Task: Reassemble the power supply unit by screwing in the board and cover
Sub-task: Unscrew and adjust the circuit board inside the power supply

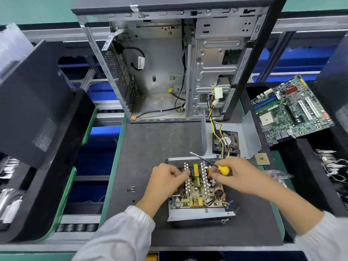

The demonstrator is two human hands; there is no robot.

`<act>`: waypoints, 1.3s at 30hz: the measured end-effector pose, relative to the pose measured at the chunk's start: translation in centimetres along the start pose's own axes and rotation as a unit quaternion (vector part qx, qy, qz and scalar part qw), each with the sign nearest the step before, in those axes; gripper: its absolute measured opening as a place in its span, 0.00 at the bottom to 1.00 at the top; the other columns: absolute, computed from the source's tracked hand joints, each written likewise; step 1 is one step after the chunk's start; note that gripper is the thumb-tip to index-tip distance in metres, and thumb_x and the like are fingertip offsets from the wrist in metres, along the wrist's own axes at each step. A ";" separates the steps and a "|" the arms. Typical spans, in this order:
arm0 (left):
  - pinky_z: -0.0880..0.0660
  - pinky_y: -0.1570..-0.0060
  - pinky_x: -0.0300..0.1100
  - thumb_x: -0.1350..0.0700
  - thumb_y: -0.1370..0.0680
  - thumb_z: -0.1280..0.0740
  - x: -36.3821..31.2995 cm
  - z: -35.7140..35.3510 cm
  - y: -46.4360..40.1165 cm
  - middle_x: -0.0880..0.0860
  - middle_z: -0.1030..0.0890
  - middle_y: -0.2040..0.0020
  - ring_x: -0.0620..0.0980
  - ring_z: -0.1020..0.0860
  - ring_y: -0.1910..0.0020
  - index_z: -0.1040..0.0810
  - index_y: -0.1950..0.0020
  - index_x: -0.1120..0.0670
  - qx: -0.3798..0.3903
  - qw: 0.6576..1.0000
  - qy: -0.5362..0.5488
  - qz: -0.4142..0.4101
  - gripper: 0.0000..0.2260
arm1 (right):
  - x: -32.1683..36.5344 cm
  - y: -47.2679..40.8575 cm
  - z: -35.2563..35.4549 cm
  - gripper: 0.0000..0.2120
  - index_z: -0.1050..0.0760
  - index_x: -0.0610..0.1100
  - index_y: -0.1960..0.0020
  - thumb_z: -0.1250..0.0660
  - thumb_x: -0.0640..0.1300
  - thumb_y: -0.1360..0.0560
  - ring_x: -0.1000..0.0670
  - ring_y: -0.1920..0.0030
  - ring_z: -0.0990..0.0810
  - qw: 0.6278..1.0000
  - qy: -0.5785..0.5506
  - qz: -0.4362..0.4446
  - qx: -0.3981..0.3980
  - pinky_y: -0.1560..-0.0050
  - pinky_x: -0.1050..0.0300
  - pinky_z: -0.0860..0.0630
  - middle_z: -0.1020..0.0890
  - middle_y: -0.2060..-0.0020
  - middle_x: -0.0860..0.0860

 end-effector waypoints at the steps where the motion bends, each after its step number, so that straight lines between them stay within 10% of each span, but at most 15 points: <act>1: 0.27 0.65 0.35 0.45 0.24 0.29 0.6 0.7 0.0 0.55 0.24 0.77 0.45 0.28 0.75 0.25 0.74 0.57 -0.017 1.000 0.016 0.010 0.23 | 0.5 -0.4 -0.5 0.16 0.25 0.44 0.65 0.33 0.54 0.26 0.53 0.68 0.26 0.999 0.024 -0.003 -0.034 0.65 0.56 0.29 0.22 0.70 0.48; 11: 0.25 0.55 0.28 0.61 0.23 0.32 5.6 0.9 2.2 0.55 0.18 0.57 0.51 0.19 0.58 0.19 0.45 0.59 -0.056 0.996 0.026 0.069 0.08 | 0.4 -1.7 -4.0 0.19 0.39 0.46 0.68 0.41 0.55 0.24 0.50 0.68 0.31 0.970 0.205 -0.109 -0.075 0.72 0.56 0.38 0.31 0.70 0.51; 18: 0.22 0.50 0.45 0.66 0.24 0.36 5.1 0.0 2.5 0.57 0.19 0.61 0.52 0.21 0.64 0.16 0.59 0.60 -0.044 0.997 0.061 0.035 0.09 | 0.4 -1.5 -4.3 0.19 0.38 0.43 0.71 0.38 0.48 0.25 0.51 0.72 0.33 0.979 0.158 -0.089 -0.092 0.70 0.56 0.36 0.33 0.75 0.49; 24: 0.29 0.58 0.23 0.64 0.24 0.32 5.5 0.1 3.0 0.50 0.16 0.54 0.40 0.21 0.60 0.14 0.47 0.56 -0.092 0.990 0.102 0.044 0.09 | 0.5 -1.1 -4.1 0.18 0.37 0.43 0.72 0.37 0.45 0.26 0.50 0.73 0.34 0.981 0.139 -0.087 -0.101 0.70 0.55 0.35 0.32 0.77 0.49; 39: 0.22 0.47 0.43 0.64 0.28 0.27 5.9 -1.1 2.1 0.53 0.16 0.64 0.50 0.17 0.60 0.17 0.46 0.58 -0.061 0.988 0.127 0.068 0.12 | 0.3 1.5 -3.8 0.14 0.26 0.39 0.67 0.30 0.46 0.27 0.50 0.82 0.38 0.972 0.165 -0.075 -0.149 0.74 0.57 0.32 0.36 0.85 0.49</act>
Point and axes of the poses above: each hand's wrist, its own y-axis away from the middle knuckle, its own z-axis out of the back of the hand, x = y × z, the point moved 7 cm from there along -y, towards the middle knuckle
